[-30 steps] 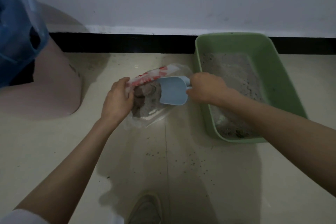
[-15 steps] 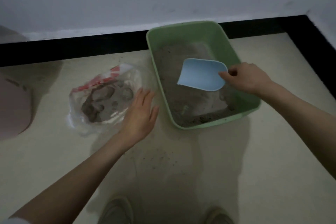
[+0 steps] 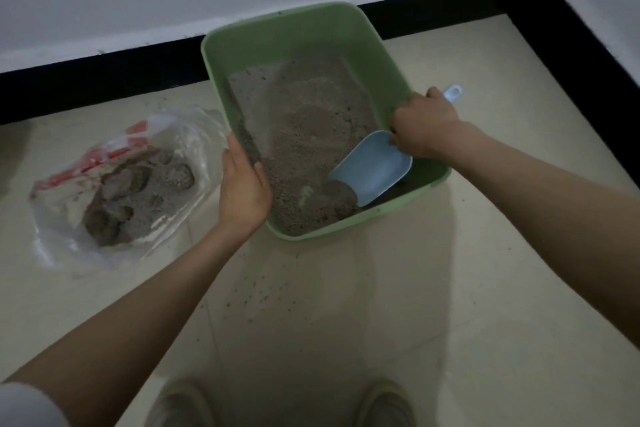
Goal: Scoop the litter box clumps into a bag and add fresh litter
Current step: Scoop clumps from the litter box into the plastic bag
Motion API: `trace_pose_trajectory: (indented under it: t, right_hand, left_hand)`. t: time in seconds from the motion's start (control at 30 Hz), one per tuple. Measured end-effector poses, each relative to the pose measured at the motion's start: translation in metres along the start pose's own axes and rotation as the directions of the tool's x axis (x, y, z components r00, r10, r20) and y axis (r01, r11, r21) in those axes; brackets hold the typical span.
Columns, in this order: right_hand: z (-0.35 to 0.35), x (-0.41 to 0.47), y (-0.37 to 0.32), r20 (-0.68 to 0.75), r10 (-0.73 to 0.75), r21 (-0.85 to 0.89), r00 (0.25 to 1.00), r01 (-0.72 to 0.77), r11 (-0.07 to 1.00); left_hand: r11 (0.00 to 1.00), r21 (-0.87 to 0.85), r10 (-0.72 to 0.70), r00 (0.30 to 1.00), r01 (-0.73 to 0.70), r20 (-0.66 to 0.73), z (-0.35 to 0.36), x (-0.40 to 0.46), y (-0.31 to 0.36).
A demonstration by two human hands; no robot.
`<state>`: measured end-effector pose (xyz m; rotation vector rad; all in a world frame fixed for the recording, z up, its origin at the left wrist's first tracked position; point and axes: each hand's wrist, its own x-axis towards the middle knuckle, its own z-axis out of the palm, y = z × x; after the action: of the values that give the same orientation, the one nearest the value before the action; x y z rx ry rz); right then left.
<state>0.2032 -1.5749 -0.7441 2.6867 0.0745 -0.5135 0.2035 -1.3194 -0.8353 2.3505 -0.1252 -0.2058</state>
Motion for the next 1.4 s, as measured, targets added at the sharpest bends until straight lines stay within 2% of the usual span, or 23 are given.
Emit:
trace_pose_trajectory:
  t: [0.13,0.23,0.47,0.63,0.97,1.1,1.23,1.4]
  right_hand:
    - [0.0,0.014,-0.005,-0.011,-0.1,-0.018,0.995,0.099,0.995]
    - [0.002,0.021,-0.004,0.036,-0.119,0.013,0.992,0.118,0.993]
    - [0.018,0.031,-0.027,0.138,-0.136,0.235,0.981,0.101,0.967]
    - [0.038,0.041,-0.063,0.227,-0.141,0.486,0.964,0.013,0.874]
    - [0.058,0.021,-0.057,0.305,-0.156,0.734,0.94,-0.127,0.667]
    - [0.058,0.016,-0.052,0.301,-0.09,0.776,0.95,-0.189,0.602]
    - [0.055,0.008,-0.046,0.272,0.025,0.848,0.962,-0.252,0.467]
    - [0.046,0.002,-0.04,0.269,0.25,0.916,0.93,-0.327,0.233]
  left_hand:
    - [1.0,-0.003,-0.017,0.998,0.017,-0.054,0.006,-0.003,0.001]
    - [1.0,-0.023,-0.006,0.998,0.004,-0.069,0.007,-0.003,0.0]
    - [0.999,-0.042,-0.021,0.996,0.018,-0.083,0.009,-0.005,0.001]
    - [0.999,-0.047,-0.016,0.994,0.011,-0.104,0.009,-0.006,-0.001]
    - [0.992,-0.117,-0.051,0.992,0.038,-0.111,0.01,-0.009,-0.002]
    - [0.992,-0.115,-0.074,0.99,0.06,-0.119,0.01,-0.01,-0.003]
    - [0.999,-0.024,-0.046,0.992,0.044,-0.117,0.005,-0.012,0.001]
    - [0.966,0.251,-0.053,0.998,0.055,-0.018,-0.002,-0.007,0.006]
